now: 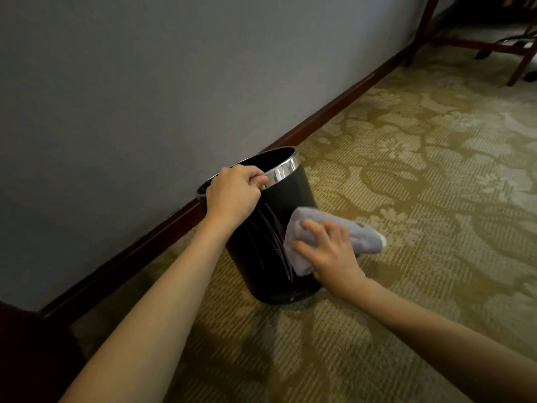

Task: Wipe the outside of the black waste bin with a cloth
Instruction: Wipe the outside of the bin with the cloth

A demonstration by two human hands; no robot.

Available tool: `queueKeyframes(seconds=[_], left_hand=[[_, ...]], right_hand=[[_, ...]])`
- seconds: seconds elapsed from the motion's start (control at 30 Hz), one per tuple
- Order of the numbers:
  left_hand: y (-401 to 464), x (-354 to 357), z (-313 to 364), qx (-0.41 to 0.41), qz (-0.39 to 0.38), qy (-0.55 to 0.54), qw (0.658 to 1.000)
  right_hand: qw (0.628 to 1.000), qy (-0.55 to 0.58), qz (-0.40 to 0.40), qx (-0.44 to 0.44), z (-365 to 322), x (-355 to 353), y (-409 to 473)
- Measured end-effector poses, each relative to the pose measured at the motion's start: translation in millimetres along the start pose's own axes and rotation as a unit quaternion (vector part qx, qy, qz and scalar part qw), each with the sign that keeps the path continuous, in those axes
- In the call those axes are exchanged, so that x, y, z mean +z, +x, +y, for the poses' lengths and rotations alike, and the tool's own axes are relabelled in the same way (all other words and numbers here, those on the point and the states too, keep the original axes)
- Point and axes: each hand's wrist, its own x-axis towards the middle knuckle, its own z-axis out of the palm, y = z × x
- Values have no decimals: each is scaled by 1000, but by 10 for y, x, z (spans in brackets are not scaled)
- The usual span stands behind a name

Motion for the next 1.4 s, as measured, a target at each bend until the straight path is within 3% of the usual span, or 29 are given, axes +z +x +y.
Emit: queueKeyframes(seconds=[0.13,0.23,0.33,0.43,0.63,0.8,0.9,1.0,1.17,1.4], left_hand=[[46,-3,-63,-3,-1,-4,1000],[43,14,-36,4,1,-2,1000],[31,41,30,-3,16,8,1000],[25,56,82,-2,11,14,1000],[37,40,151,-3,-10,23,1000],[76,-83,74,21,-93,-41,995],[99,-267,-129,28,-181,-145,972],[56,-434,-415,35,-250,-160,954],[23,-425,-672,42,-192,-96,976],[6,-196,-656,41,-98,-93,990]], right_hand=[[982,-25,-133,-128,-11,-17,-513],[970,-39,-186,-154,51,-77,-564],[985,3,-137,-102,93,-119,-304],[998,20,-50,26,174,-155,138],[987,40,42,150,173,-72,522],[988,51,16,148,185,-39,311],[984,56,-2,166,231,-58,319],[983,56,-14,176,258,-62,336],[982,56,-22,181,254,-55,355],[978,61,-32,196,270,-113,327]])
